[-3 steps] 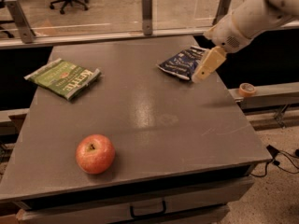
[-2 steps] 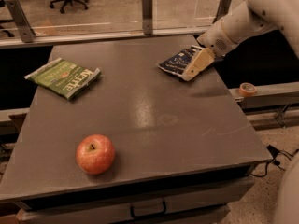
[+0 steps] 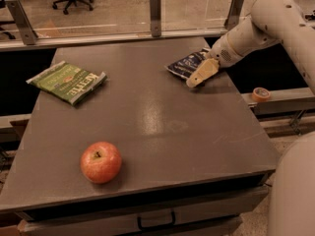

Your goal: Move blue chip bag near green jalapeno chip bag

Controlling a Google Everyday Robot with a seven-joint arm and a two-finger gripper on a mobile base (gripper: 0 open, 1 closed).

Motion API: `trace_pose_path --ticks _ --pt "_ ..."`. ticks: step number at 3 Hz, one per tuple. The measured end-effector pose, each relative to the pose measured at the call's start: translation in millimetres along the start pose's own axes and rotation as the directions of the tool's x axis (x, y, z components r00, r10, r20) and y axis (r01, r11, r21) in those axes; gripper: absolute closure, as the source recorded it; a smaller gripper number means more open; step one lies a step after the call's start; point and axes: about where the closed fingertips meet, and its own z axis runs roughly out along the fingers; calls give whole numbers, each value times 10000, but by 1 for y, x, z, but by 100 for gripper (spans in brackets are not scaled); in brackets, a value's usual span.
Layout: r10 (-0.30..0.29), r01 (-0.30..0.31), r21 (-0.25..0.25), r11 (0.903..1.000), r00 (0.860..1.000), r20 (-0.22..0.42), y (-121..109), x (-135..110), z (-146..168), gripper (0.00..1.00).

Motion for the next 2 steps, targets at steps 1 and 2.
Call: trace_pose_path --ticks 1,2 --pt "283 -282 -93 9996 9996 87 2 2 -3 42" --pt "17 -14 -42 10000 9975 702 6 -16 -27 65"
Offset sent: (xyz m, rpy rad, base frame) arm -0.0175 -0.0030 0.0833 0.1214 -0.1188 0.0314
